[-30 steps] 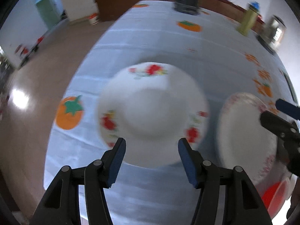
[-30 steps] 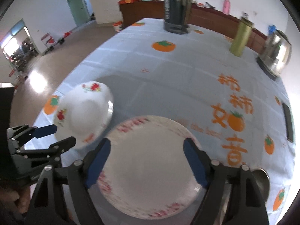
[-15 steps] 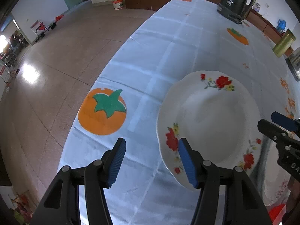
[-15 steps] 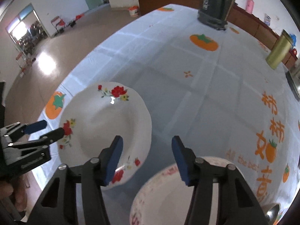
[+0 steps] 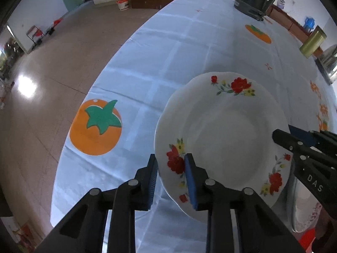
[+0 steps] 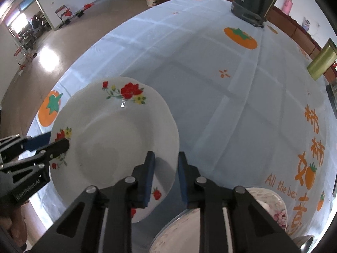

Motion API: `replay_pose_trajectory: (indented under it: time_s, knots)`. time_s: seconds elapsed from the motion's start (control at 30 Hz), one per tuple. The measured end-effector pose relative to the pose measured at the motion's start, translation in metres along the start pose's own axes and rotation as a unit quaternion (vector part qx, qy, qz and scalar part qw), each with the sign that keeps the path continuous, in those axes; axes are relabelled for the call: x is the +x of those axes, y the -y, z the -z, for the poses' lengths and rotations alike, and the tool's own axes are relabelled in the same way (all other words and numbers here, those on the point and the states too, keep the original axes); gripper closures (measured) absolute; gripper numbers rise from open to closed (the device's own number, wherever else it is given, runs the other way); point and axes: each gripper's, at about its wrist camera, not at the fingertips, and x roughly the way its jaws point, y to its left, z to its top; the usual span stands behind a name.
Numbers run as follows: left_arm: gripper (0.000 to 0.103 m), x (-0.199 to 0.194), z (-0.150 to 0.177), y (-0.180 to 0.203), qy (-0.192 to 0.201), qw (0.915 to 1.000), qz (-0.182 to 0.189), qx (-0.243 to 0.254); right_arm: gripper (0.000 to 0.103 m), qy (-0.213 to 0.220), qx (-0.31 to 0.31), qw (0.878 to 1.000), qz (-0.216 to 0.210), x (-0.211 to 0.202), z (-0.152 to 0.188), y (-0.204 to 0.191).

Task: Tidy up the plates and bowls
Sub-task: 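Move both grippers to the white red-flower plate and grip its rim, then lift the white red-flower plate with both grippers toward the plate stack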

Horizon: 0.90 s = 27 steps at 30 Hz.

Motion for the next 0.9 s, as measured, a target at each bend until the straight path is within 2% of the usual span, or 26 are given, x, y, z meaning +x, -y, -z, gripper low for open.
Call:
replay_pose_trajectory:
  time_s: [0.33,0.57,0.9]
  knots:
    - [0.076,-0.006,-0.001,-0.002,-0.004,0.9999,-0.01,-0.006,0.083,0.0,0.002,1.0,-0.004,-0.005,0.003,-0.004]
    - [0.076,-0.026,0.004,-0.004,-0.001,0.9998,-0.018,-0.011,0.084,0.007,0.003,1.0,-0.012,-0.02,0.004,-0.009]
    - [0.076,-0.051,0.008,0.003,0.007,0.9999,-0.005,-0.005,0.084,0.019,0.014,1.0,-0.018,-0.051,0.011,-0.005]
